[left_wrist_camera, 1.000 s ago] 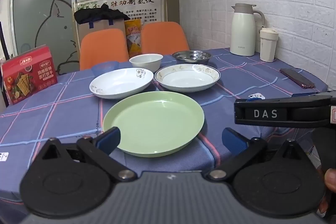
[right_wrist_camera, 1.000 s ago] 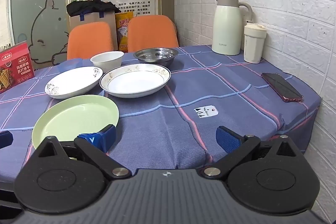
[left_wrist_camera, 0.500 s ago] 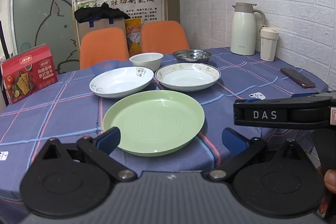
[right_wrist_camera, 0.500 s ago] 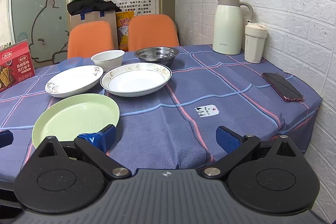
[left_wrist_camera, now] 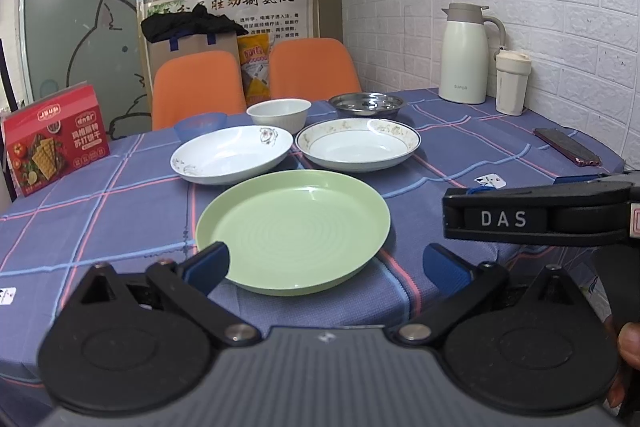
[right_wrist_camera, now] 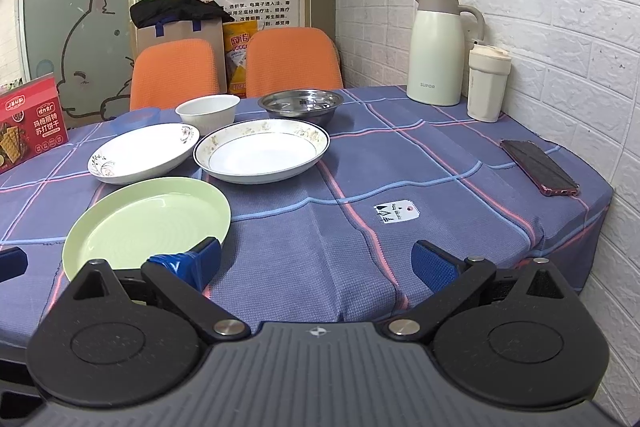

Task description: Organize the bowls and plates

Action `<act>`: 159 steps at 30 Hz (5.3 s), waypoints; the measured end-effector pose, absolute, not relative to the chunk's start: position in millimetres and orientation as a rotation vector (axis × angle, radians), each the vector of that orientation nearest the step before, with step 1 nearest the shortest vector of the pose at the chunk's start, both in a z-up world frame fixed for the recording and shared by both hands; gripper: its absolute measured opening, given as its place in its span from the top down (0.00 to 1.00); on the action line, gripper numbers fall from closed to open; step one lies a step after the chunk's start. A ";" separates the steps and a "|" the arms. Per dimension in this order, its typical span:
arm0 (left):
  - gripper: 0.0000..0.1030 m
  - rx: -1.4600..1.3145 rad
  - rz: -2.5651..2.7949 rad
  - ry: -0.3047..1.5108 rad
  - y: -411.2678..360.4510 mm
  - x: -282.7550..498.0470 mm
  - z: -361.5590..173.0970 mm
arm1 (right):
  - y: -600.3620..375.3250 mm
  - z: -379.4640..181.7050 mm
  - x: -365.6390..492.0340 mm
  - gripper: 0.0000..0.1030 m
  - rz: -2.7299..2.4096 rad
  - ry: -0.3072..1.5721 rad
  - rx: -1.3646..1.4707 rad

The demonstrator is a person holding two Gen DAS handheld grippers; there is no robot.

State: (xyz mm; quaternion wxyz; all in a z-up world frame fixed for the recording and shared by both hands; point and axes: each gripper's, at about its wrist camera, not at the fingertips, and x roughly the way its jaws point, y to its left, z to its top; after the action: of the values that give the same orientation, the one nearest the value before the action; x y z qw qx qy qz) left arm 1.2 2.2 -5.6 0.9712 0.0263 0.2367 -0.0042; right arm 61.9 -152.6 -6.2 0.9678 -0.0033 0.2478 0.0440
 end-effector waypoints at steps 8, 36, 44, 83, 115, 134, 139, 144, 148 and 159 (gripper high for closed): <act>0.00 0.056 -0.007 0.484 -0.1 1.7 -5.1 | -154.0 -5.4 61.9 0.13 0.090 0.500 -0.006; 0.00 0.060 -0.013 0.500 -4.2 2.9 -7.0 | -154.1 -5.0 61.4 0.13 0.092 0.501 -0.009; 0.00 0.058 -0.018 0.500 -2.3 6.5 -4.3 | -151.6 -3.2 63.6 0.13 0.091 0.499 -0.011; 0.00 -0.071 0.061 0.858 118.8 156.5 -32.9 | -94.4 -45.4 163.1 0.11 0.329 0.729 -0.080; 0.44 -0.141 -0.069 0.813 116.2 130.5 -18.9 | -65.7 -37.2 131.3 0.31 0.426 0.633 -0.107; 0.44 -0.175 0.165 0.812 207.9 110.9 -18.5 | 33.9 -45.3 142.6 0.29 0.611 0.637 -0.155; 0.24 -0.175 0.115 0.801 205.0 114.4 -25.5 | 28.4 -50.6 142.4 0.27 0.626 0.644 -0.159; 0.14 -0.266 0.091 0.727 222.2 111.5 -11.1 | 1.6 -34.9 156.7 0.29 0.651 0.675 0.013; 0.10 -0.260 0.130 0.653 234.4 119.9 8.8 | -13.6 -16.7 180.5 0.29 0.571 0.642 0.018; 0.10 -0.286 0.079 0.688 250.1 194.9 13.1 | 4.2 -3.7 285.6 0.28 0.576 0.609 -0.225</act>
State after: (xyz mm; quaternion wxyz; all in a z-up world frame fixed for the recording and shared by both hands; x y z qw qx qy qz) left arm 194.9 250.1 13.1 0.9308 -0.1395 0.3358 0.0383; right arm 285.6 4.2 -3.7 0.9073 -0.1092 0.2951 0.2789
